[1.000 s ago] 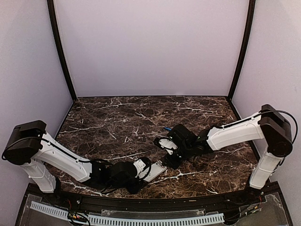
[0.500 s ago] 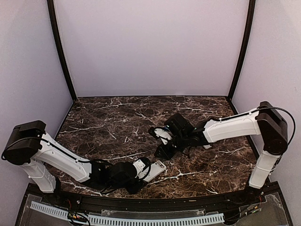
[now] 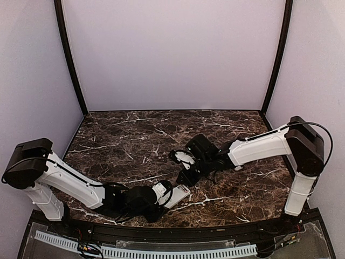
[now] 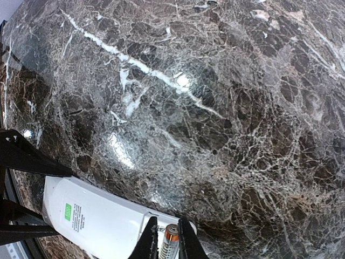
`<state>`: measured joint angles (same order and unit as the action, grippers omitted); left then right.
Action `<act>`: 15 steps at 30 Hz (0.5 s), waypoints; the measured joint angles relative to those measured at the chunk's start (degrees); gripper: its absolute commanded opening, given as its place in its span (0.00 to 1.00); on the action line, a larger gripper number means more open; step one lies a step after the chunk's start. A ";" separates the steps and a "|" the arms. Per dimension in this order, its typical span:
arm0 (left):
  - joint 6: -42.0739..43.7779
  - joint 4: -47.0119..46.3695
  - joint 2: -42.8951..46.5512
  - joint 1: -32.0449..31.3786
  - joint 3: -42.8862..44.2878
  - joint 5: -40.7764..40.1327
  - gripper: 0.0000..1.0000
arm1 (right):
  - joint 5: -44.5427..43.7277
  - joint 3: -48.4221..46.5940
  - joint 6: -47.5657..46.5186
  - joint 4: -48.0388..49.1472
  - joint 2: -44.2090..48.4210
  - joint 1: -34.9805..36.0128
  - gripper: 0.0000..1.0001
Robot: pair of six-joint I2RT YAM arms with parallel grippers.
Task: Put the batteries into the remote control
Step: Load the battery into the battery compartment.
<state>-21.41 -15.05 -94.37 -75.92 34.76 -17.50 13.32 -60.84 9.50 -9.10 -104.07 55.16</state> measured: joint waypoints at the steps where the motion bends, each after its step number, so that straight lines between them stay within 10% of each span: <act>1: 0.00 0.02 0.00 0.00 0.00 -0.02 0.19 | -0.04 0.00 0.00 0.04 -0.33 0.15 0.11; 15: -0.02 0.04 0.00 -0.02 -0.02 -0.11 0.19 | -0.20 1.60 -0.81 2.49 -0.74 0.85 0.06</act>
<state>-21.43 -15.00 -94.37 -75.94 34.74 -17.61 13.13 -59.24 8.69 -6.61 -104.81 56.01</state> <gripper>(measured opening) 0.553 0.062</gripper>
